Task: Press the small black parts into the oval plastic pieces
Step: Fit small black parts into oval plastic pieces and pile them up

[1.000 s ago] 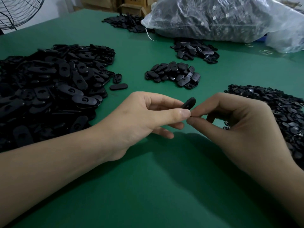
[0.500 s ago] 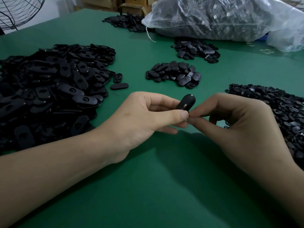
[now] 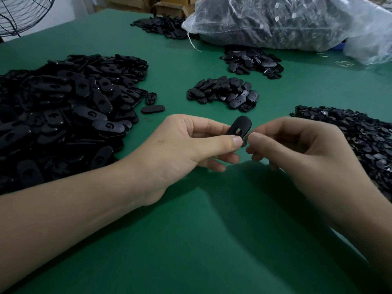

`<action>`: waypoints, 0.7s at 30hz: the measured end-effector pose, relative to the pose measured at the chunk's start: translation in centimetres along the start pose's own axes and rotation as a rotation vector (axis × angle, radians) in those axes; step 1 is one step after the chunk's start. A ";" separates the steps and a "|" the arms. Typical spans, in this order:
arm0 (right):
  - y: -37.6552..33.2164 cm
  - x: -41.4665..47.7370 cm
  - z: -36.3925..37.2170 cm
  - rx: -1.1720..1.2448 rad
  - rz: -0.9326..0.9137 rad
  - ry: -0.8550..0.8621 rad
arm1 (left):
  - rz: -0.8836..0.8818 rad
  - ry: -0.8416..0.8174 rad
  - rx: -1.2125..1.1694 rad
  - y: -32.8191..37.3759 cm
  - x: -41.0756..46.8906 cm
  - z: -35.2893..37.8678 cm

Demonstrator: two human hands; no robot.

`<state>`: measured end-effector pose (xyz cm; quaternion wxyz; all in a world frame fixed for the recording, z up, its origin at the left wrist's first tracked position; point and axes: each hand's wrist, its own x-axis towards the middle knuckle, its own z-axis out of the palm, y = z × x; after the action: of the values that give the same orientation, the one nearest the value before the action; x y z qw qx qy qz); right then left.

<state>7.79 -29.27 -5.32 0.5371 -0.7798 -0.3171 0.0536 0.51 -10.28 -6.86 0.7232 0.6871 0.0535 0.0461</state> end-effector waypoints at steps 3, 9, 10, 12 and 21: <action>0.1 -0.1 0.2 -0.007 0.026 -0.041 | 0.006 -0.010 0.008 -0.1 0.0 0.0; 0.4 0.1 0.3 0.192 0.106 -0.062 | 0.023 0.027 -0.054 -0.1 0.1 0.0; 0.4 0.1 0.3 0.202 0.108 -0.062 | 0.025 0.032 -0.060 -0.1 0.1 0.0; 0.4 0.1 0.3 0.208 0.110 -0.063 | 0.032 0.042 -0.066 -0.1 0.0 0.0; 0.2 -0.1 0.1 -0.018 0.001 -0.032 | 0.103 0.062 0.001 -0.3 -0.2 0.2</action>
<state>7.73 -29.25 -5.56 0.5248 -0.7839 -0.3258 0.0634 0.30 -10.57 -7.19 0.7175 0.6875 0.0403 0.1046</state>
